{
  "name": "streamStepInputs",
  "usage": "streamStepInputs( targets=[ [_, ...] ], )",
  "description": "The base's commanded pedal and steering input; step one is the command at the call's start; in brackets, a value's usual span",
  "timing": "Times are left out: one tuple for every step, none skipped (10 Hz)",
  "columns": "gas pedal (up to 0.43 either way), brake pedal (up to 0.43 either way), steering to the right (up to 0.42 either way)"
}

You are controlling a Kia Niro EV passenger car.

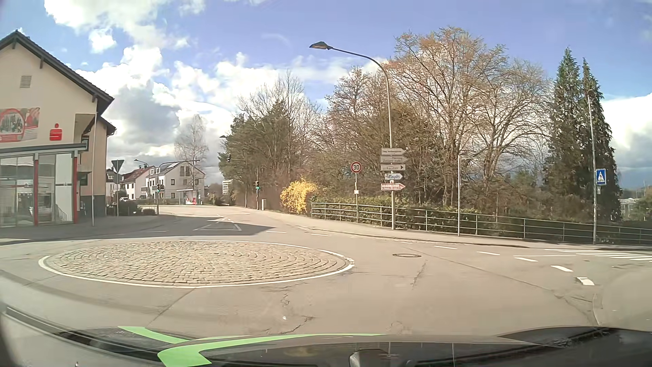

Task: Follow the waypoints while adhering to traffic rules and regulations

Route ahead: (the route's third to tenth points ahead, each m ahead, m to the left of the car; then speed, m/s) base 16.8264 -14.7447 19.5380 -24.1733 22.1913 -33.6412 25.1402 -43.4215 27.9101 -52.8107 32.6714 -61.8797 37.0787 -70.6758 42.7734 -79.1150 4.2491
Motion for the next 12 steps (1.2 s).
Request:
streamStepInputs(
  targets=[
    [0.000,0.000,0.181],
    [0.000,0.000,0.193],
    [0.000,0.000,0.204],
    [0.000,0.000,0.224],
    [0.000,0.000,0.242],
    [0.000,0.000,0.258],
    [0.000,0.000,0.279],
    [0.000,0.000,0.309],
    [0.000,0.000,0.333],
    [0.000,0.000,0.355],
    [0.000,0.000,0.379],
    [0.000,0.000,0.404]
  ],
)
